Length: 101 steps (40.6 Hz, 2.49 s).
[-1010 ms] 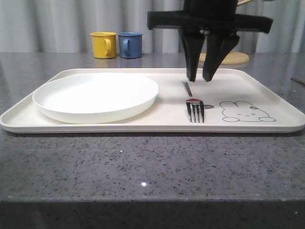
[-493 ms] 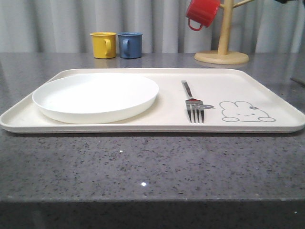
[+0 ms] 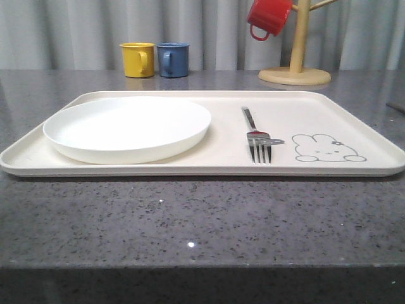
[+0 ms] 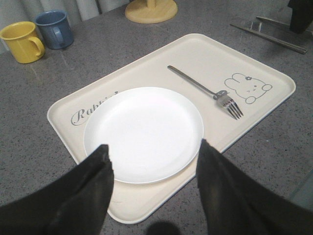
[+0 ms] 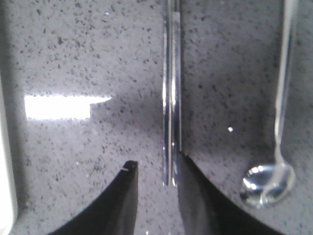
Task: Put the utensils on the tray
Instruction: 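Grasp the steel chopsticks with the right gripper, then place the chopsticks on the tray next to the fork and release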
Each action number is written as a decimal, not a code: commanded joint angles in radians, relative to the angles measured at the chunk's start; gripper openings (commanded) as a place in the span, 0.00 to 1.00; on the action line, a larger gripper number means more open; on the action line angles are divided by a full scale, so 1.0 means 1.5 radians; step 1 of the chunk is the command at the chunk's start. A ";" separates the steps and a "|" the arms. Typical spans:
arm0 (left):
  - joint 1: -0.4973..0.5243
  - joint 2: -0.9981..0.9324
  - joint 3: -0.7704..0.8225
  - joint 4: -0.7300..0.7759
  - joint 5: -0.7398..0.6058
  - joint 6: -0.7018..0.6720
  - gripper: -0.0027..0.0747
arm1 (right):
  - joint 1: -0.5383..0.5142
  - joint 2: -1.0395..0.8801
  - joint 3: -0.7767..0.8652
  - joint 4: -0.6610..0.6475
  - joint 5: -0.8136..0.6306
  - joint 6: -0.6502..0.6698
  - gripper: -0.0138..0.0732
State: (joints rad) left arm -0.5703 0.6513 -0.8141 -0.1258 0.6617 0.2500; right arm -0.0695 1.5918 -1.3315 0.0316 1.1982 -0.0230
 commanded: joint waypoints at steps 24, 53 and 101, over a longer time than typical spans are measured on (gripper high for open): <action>-0.005 -0.001 -0.017 -0.010 -0.051 -0.006 0.51 | -0.005 0.044 -0.014 -0.035 -0.082 -0.013 0.44; -0.005 -0.001 -0.017 -0.010 -0.051 -0.006 0.51 | -0.005 0.057 -0.014 -0.031 -0.080 -0.013 0.44; -0.005 -0.001 -0.017 -0.010 -0.051 -0.006 0.51 | 0.213 0.054 -0.116 0.123 0.034 0.079 0.19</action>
State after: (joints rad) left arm -0.5703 0.6513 -0.8127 -0.1258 0.6617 0.2500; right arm 0.2207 1.7245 -1.4772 0.2006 1.2222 0.0375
